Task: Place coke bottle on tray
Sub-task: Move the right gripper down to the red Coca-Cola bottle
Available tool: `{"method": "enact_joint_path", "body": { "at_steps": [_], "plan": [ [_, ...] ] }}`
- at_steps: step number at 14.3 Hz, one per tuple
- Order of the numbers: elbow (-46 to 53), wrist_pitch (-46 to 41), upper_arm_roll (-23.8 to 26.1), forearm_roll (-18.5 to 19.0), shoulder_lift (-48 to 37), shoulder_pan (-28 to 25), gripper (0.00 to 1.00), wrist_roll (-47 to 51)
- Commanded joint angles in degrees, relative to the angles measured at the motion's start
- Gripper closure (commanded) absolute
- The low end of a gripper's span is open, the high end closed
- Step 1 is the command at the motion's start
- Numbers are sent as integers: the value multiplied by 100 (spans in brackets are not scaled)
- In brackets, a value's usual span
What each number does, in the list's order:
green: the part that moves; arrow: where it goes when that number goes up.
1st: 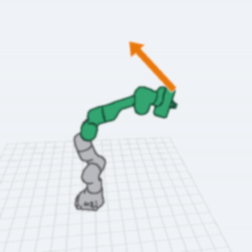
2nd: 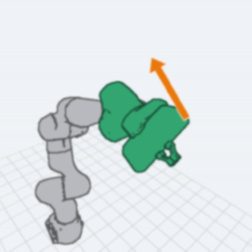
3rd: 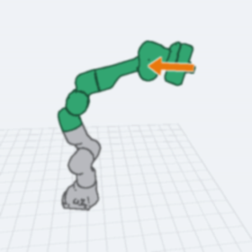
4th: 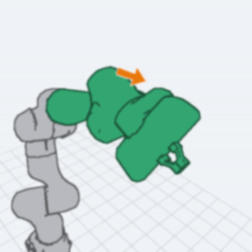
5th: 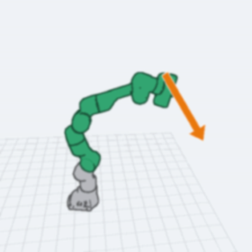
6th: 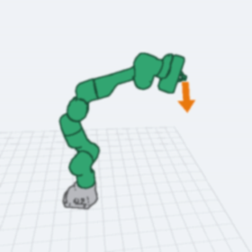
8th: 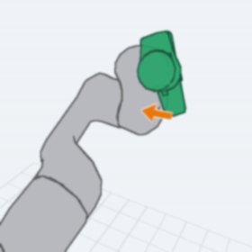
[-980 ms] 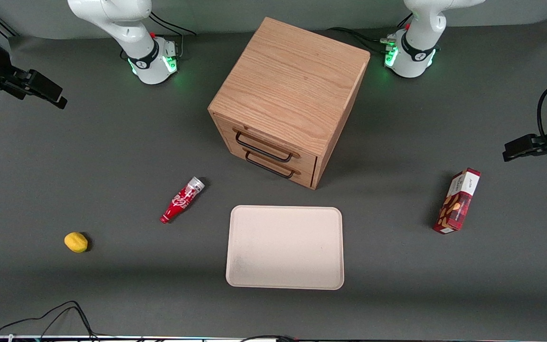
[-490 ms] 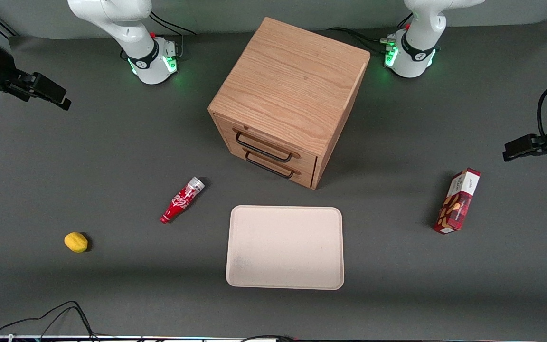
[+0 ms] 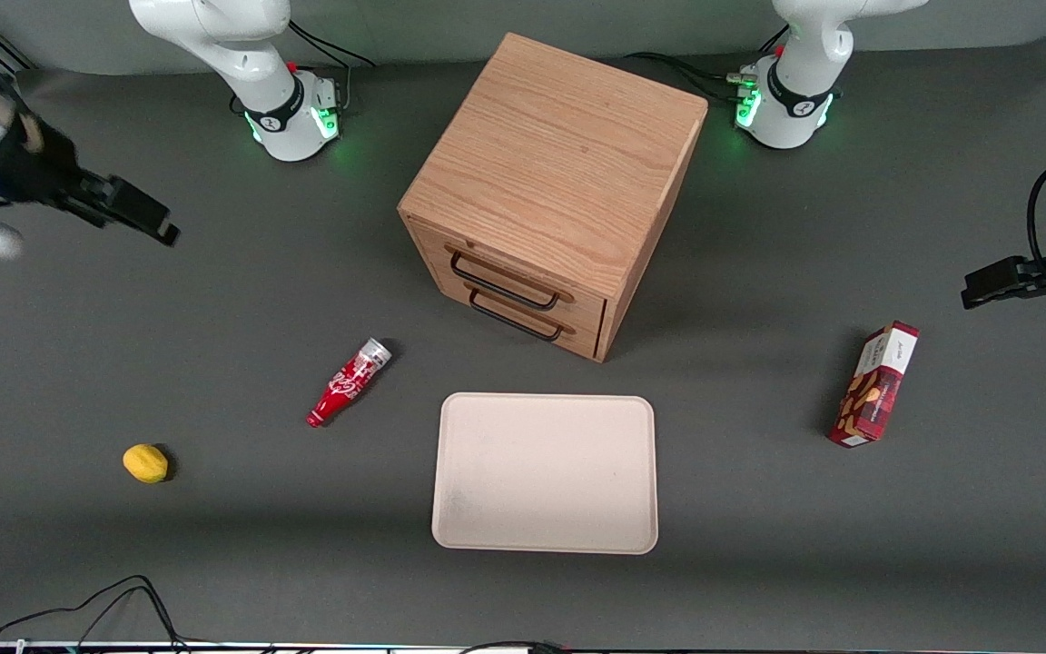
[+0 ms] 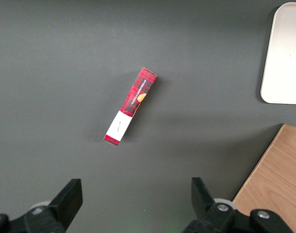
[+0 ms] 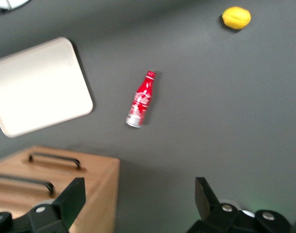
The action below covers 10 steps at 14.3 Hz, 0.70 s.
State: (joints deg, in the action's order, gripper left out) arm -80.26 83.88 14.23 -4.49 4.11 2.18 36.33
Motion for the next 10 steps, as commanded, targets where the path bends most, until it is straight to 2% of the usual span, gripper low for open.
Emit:
{"method": "enact_joint_path", "body": {
  "at_steps": [1, 2, 4, 5, 7, 10],
  "plan": [
    [46, 373, 238, -96, 930, -43, 0, 1380],
    [-94, 540, 256, -70, 1264, -51, 0, 1690],
    [-619, 1424, 256, -9, 1661, -86, 0, 2418],
    [-901, 1829, 265, 140, 1854, -139, 0, 2623],
    [-1603, 2681, 291, 325, 1961, -157, 0, 2825],
    [-2080, 3510, 300, 650, 2338, -174, 0, 3124]
  ]
}}
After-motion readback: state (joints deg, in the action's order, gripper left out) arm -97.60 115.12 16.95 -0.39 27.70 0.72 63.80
